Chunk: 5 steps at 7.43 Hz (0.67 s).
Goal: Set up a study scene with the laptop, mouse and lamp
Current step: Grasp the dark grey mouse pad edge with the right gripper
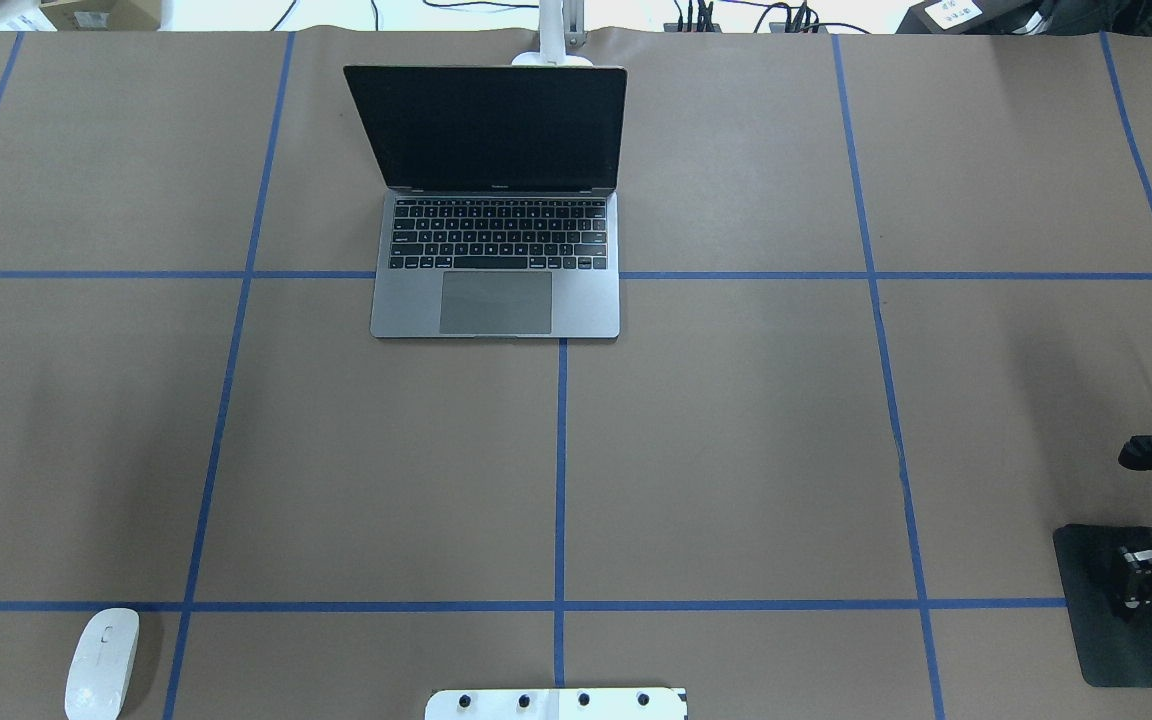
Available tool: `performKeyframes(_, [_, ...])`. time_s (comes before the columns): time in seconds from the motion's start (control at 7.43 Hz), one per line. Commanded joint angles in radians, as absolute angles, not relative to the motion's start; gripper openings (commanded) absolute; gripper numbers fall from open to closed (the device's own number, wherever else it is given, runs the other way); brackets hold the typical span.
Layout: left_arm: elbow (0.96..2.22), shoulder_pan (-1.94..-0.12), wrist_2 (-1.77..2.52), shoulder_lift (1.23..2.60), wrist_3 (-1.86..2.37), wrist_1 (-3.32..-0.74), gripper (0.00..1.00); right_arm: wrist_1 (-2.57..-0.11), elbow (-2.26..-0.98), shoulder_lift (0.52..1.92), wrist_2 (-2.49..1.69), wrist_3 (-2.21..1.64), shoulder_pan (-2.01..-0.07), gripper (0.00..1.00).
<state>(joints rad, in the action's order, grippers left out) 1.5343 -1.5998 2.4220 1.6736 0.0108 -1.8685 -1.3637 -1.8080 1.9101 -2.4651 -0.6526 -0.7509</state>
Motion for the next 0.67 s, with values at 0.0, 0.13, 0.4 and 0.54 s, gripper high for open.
performKeyframes(0.0, [1.539, -1.603, 2.424, 1.674, 0.009, -1.868, 1.0, -1.364, -1.812, 1.913, -2.433, -0.653, -0.749, 0.0])
performKeyframes(0.13, [1.537, -1.609, 2.427, 1.675, -0.014, -1.862, 1.0, -1.364, -1.822, 1.913, -2.433, -0.653, -0.749, 0.0])
performKeyframes(0.4, [1.537, -1.658, 2.433, 1.677, -0.119, -1.772, 1.0, -1.365, -1.883, 1.91, -2.433, -0.653, -0.776, 0.0])
performKeyframes(0.54, [1.537, -1.673, 2.433, 1.678, -0.162, -1.735, 1.0, -1.37, -1.92, 1.907, -2.442, -0.652, -0.82, 0.0])
